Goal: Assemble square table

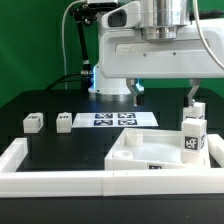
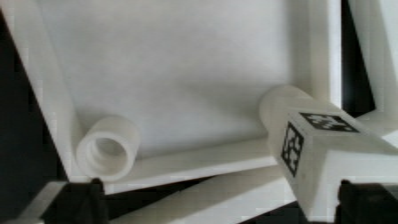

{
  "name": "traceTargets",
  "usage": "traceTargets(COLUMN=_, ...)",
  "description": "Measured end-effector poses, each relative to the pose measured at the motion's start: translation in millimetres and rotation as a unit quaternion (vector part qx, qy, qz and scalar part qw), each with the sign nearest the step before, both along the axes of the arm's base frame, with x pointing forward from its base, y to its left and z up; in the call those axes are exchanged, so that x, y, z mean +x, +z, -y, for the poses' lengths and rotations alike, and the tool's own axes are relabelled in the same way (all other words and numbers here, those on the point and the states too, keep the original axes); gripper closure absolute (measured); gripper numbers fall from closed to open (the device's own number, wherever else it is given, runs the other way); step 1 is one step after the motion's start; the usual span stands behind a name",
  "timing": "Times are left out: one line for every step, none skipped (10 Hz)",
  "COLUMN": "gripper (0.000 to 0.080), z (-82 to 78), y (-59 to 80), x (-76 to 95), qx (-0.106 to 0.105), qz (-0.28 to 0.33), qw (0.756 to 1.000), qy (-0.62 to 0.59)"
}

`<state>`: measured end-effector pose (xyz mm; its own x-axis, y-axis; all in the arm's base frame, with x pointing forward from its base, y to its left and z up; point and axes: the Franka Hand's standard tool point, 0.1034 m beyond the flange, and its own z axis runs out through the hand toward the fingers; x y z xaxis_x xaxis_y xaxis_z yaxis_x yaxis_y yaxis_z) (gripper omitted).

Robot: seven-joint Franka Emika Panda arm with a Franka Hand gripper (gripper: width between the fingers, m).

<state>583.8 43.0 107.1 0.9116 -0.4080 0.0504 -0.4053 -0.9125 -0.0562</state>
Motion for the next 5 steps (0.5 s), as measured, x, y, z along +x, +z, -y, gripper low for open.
traceTargets(gripper=0.015, z=7.9, y=-4.3, x=-1.0, qx=-0.004, qz=0.008, qw=0.999, qy=0.032)
traceTargets(gripper=0.015, z=15.9, y=-9.8, x=-12.4, qx=-0.008, qz=0.007, qw=0.999, qy=0.05)
traceTargets(gripper=0.015, z=25.4, y=-13.8, x=-22.9, qx=-0.012, qz=0.005, qw=0.998, qy=0.065)
traceTargets(gripper=0.015, z=36.6, y=-16.1, x=-27.4, qx=-0.015, qz=0.002, qw=0.996, qy=0.084)
traceTargets(gripper=0.015, z=48.1, y=-20.2, x=-29.5, qx=-0.018, qz=0.0, qw=0.995, qy=0.094)
